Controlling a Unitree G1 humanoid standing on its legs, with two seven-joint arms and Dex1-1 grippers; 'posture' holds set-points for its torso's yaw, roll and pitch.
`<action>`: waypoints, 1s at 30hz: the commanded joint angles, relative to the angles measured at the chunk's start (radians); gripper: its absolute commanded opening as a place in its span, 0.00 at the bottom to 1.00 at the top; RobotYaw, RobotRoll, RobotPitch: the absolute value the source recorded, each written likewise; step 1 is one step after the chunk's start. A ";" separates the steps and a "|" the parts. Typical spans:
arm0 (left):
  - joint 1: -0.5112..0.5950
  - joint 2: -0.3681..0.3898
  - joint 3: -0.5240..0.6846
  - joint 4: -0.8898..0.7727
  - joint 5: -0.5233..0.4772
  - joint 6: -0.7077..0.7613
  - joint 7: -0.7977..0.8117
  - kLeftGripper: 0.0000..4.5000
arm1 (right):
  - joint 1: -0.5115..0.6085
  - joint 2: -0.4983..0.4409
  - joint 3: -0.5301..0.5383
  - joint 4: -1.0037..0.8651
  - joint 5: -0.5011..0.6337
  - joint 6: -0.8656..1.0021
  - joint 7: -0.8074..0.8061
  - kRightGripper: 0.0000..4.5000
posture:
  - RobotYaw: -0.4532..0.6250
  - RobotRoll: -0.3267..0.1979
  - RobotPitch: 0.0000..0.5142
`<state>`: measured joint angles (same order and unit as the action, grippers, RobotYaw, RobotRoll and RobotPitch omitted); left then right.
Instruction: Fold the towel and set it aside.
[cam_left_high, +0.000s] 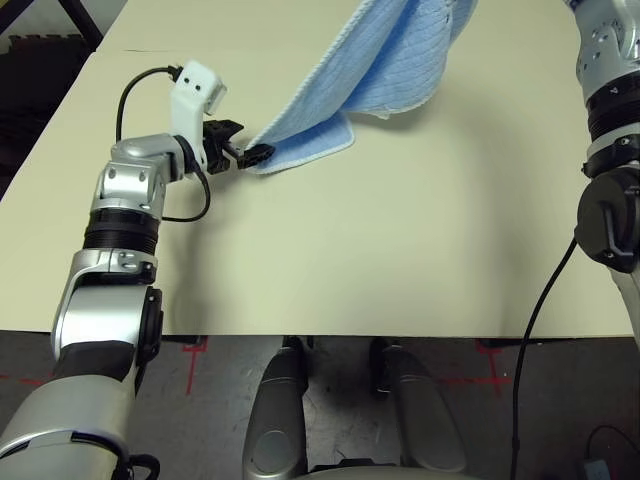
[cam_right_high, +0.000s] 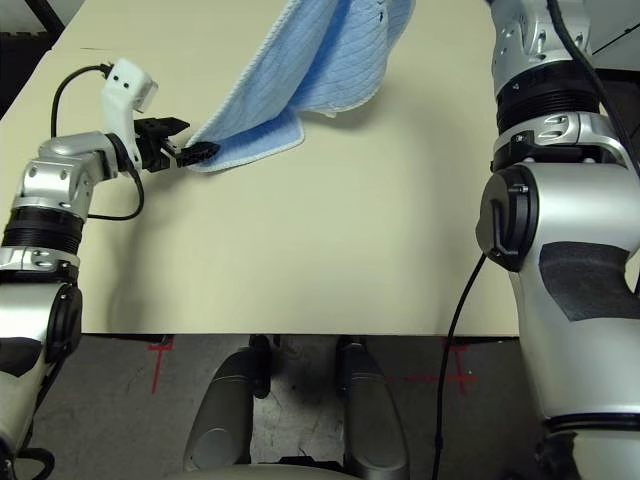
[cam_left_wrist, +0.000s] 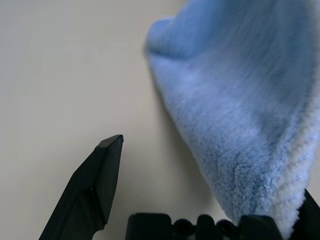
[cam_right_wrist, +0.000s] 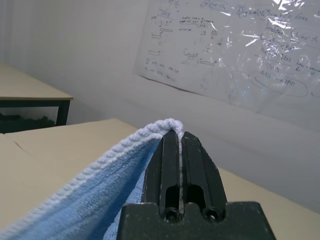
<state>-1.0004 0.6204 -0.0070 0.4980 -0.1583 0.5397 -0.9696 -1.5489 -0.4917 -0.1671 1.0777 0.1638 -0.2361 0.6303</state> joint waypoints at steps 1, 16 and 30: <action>0.042 0.026 -0.001 -0.104 -0.044 0.122 -0.031 1.00 | 0.008 0.000 -0.008 0.007 -0.003 -0.015 -0.002 0.01 | 0.48 0.62 0.54; -0.002 -0.033 0.011 0.228 0.064 -0.122 0.244 1.00 | -0.001 -0.018 -0.010 0.030 -0.023 -0.032 -0.038 0.01 | 0.48 0.62 0.54; -0.046 -0.126 0.036 0.272 -0.001 -0.154 0.121 1.00 | 0.027 0.049 -0.012 -0.029 0.007 -0.008 -0.003 0.01 | 0.47 0.62 0.54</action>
<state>-1.0651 0.4798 0.0376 0.7983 -0.1436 0.3344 -0.8050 -1.5331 -0.4508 -0.1693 1.0901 0.1554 -0.2507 0.6131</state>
